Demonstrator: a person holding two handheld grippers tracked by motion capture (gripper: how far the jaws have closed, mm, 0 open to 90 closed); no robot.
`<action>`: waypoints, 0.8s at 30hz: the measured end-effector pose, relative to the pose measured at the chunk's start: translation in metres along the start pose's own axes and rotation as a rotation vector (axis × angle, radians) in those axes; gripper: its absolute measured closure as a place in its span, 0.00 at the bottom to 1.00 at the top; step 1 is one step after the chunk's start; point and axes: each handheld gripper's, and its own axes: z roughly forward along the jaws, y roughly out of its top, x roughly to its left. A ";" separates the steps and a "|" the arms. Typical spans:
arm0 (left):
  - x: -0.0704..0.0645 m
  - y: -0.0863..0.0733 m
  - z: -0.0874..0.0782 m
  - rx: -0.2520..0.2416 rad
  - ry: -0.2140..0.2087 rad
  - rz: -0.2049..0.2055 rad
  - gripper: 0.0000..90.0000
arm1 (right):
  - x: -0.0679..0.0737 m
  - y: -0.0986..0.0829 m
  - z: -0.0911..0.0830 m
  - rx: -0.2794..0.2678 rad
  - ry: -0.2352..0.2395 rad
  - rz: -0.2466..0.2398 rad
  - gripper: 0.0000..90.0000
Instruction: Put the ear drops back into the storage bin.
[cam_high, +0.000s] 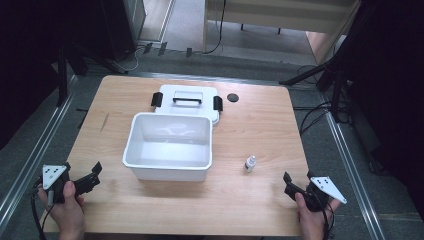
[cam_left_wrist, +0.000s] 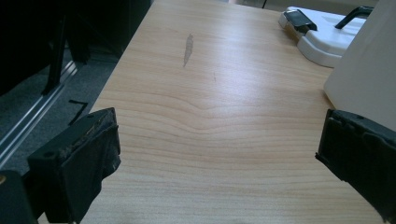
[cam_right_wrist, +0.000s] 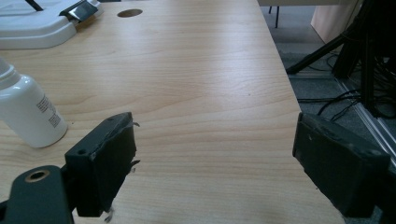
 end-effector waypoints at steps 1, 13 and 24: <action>-0.001 0.000 0.001 0.004 0.001 0.007 0.00 | 0.000 0.000 0.000 0.002 0.002 -0.004 0.14; -0.005 -0.002 0.004 0.026 -0.007 0.060 0.00 | -0.002 0.003 0.003 0.065 0.050 -0.012 0.15; -0.004 -0.002 0.006 0.040 -0.018 0.064 0.00 | 0.002 0.025 0.000 0.226 0.111 -0.131 0.15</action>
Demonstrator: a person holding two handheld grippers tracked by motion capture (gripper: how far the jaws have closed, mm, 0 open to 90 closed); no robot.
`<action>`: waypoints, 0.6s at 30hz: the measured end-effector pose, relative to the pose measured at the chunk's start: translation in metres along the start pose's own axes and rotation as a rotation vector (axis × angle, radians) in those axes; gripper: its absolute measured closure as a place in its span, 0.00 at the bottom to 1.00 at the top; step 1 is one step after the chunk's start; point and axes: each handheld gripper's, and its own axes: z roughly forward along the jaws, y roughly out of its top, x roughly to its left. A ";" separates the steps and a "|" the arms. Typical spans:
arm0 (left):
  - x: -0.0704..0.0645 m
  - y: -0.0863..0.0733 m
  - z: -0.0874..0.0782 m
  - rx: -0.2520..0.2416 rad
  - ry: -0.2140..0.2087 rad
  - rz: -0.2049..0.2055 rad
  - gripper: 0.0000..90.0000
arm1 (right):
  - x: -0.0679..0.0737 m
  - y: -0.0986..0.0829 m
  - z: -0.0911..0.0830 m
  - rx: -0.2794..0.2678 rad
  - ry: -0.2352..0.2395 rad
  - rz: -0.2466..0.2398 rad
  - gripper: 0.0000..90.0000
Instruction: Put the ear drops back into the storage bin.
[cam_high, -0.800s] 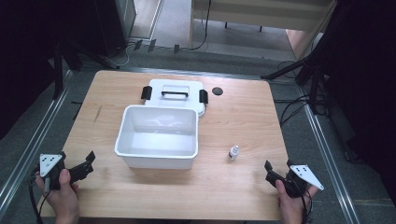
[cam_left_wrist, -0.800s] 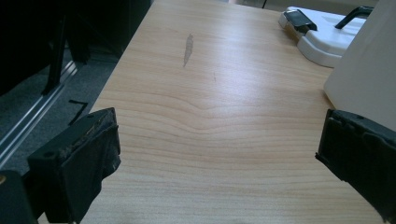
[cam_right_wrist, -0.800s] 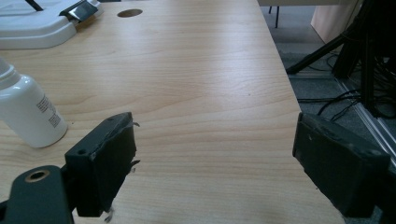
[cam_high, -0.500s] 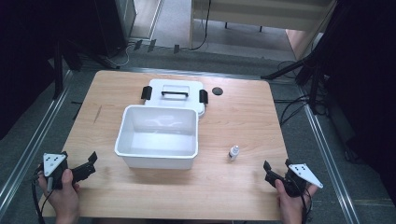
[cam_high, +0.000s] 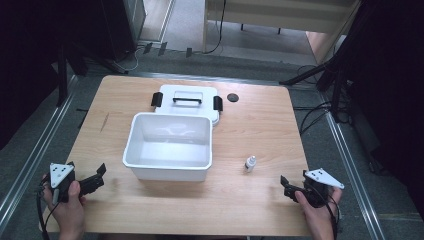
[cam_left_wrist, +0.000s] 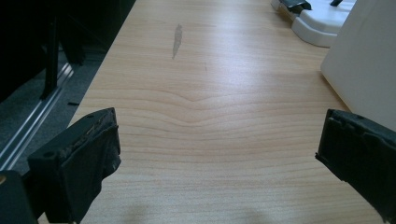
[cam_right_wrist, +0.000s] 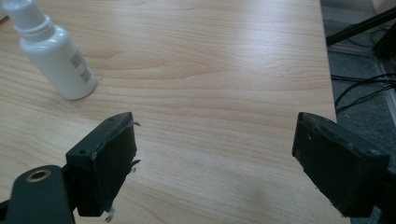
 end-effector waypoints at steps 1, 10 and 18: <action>0.000 0.000 0.000 0.000 0.000 -0.004 0.00 | 0.000 0.003 -0.001 0.013 0.011 -0.003 0.15; -0.001 0.000 0.000 0.004 0.001 0.005 0.00 | 0.002 0.029 0.002 0.143 0.037 -0.117 0.15; -0.001 0.000 0.000 0.005 0.008 0.008 0.00 | 0.010 0.051 0.005 0.249 0.065 -0.257 0.15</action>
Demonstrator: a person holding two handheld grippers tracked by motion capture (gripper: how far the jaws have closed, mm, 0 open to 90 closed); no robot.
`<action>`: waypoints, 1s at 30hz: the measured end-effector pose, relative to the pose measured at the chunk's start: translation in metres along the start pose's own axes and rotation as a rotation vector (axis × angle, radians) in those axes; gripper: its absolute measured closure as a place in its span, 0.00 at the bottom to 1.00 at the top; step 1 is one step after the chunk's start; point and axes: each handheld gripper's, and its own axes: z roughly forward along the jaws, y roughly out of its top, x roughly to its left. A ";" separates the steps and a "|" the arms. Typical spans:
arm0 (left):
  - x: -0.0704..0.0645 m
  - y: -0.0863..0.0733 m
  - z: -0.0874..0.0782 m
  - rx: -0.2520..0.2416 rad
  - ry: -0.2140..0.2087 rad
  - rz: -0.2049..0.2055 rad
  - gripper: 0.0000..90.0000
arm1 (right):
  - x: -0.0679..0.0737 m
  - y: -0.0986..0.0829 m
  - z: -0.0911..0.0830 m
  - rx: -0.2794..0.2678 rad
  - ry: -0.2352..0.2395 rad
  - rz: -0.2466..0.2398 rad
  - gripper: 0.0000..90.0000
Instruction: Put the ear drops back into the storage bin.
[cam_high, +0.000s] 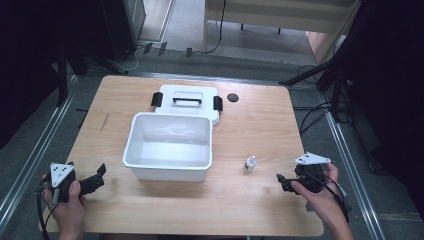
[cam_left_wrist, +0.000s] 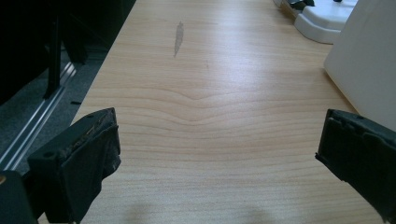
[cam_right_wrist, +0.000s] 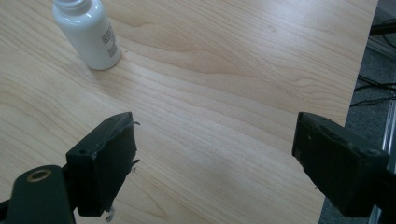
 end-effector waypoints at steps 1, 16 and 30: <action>0.000 0.000 0.000 0.000 0.000 0.000 0.00 | 0.000 0.000 0.000 0.000 0.000 0.000 0.15; 0.000 0.001 0.001 0.010 -0.005 0.011 0.00 | 0.007 0.038 0.007 0.208 0.049 -0.247 0.20; 0.000 0.001 0.002 0.011 -0.012 0.011 0.00 | 0.019 0.066 0.015 0.361 0.187 -0.416 0.39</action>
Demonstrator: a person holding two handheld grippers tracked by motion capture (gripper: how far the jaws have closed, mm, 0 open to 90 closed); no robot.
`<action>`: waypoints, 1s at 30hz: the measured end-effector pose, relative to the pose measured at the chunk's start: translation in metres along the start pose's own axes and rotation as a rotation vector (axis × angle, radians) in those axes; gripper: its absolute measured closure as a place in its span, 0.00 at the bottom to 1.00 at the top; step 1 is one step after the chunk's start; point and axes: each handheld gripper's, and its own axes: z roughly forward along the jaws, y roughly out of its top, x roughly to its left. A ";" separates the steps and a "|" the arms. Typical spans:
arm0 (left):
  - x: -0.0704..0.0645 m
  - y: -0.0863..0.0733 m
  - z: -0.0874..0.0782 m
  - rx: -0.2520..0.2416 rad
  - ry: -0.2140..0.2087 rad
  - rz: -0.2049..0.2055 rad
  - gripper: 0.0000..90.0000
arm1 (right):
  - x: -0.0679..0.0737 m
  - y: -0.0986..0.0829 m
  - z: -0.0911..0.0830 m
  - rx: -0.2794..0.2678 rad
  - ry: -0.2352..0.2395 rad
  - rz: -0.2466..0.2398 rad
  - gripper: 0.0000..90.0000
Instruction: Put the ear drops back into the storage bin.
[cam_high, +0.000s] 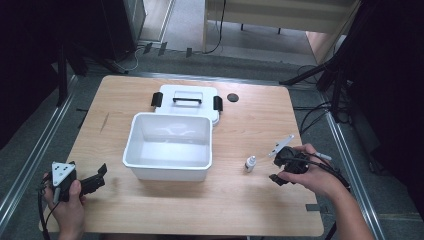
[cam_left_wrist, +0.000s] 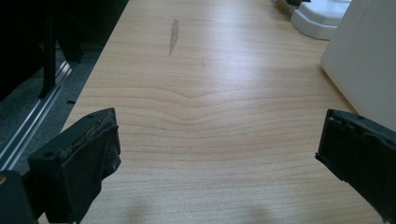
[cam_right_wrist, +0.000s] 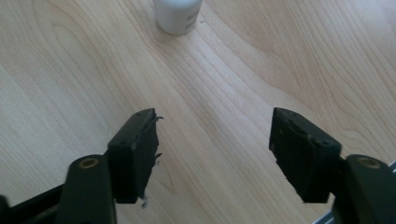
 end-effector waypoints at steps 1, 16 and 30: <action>0.000 0.000 0.000 0.000 -0.001 0.001 0.00 | -0.001 0.002 0.000 0.005 0.005 -0.010 0.41; 0.000 0.000 0.001 0.005 -0.004 0.002 0.00 | -0.002 0.036 -0.002 0.030 0.102 -0.013 0.45; 0.000 0.001 0.002 0.010 -0.005 0.005 0.00 | 0.007 0.066 -0.003 0.023 0.138 -0.048 0.51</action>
